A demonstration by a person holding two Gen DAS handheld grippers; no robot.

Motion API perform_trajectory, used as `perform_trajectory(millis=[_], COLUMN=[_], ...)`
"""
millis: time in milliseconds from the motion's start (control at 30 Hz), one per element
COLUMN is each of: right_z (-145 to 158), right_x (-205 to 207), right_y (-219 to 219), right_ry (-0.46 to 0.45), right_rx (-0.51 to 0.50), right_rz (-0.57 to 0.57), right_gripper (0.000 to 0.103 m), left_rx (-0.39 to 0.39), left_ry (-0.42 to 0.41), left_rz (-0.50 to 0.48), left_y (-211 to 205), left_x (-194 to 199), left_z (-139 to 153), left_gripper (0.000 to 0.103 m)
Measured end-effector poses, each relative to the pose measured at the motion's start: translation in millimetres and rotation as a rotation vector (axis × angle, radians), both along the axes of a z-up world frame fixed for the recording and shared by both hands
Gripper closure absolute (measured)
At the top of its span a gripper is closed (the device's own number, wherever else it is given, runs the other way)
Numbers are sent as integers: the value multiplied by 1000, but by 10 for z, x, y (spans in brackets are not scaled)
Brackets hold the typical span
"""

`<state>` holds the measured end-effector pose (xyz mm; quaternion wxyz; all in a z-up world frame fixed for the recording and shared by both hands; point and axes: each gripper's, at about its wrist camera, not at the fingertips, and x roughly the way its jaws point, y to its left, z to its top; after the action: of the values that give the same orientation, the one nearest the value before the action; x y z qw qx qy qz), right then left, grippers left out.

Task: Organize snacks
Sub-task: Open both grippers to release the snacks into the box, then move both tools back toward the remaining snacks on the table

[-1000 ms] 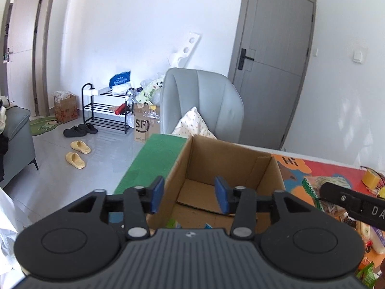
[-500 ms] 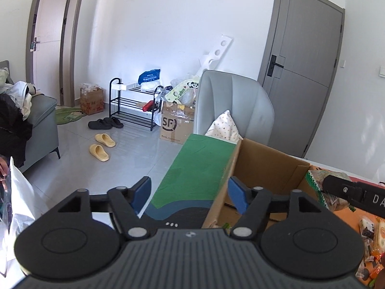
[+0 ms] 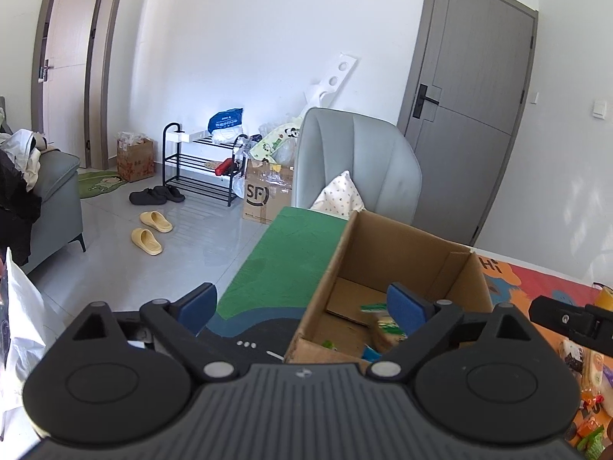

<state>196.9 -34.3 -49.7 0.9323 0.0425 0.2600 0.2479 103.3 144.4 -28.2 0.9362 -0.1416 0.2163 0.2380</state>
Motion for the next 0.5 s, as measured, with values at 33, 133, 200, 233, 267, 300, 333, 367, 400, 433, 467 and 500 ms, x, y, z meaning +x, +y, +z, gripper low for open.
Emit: perform_trajectory(millis=[33,133,200,233,267,300,333,367,400,433,467,500], right_z=[-10,-28,-33,-38,-44,-49,-53,-60,-68,-74,-82,-87], right_x=[-10,-37,-54,-60,-67,-75,-86,-98,-112,-126,-145,-163], right_y=[-45,-167,-249,-290,-328,-366,-402,-440,-477,-511,-557,-601], right_ry=[1,7,8,9,10,12,14,16,17,18,18,19], right_rx=[2,0,1,1,1,-1,-2,-3,-4,-6,-7,-7], right_rz=[-10,-38,-55,-63,-72,-80,-87,-92,-98,-105,-113,-120], right_gripper=[24,23,20,19,19,18,17,17,15,15,15,13], left_rx=[4,12,13,14,17,20,24,27,31,33,34,36], left_ry=[1,0,0,1,1,2,2,1,2,4,5,6], left_rz=[-10,-32,-49,-55,-64,-71,-77,-83,-91,-99,-108,-116], left_y=[-40,-138,-196,-225,-256,-297,-332,-365,-400,-436,-475,-513], left_x=[-5,12,19,23,38,44,49,51,54,56,63,69], left_z=[-7,-13,-17,-15,-14,-11,-10,-11,-15,-18,-20,-22], left_gripper=[8,7,7,7,7,5,4,4,3,3,3,3])
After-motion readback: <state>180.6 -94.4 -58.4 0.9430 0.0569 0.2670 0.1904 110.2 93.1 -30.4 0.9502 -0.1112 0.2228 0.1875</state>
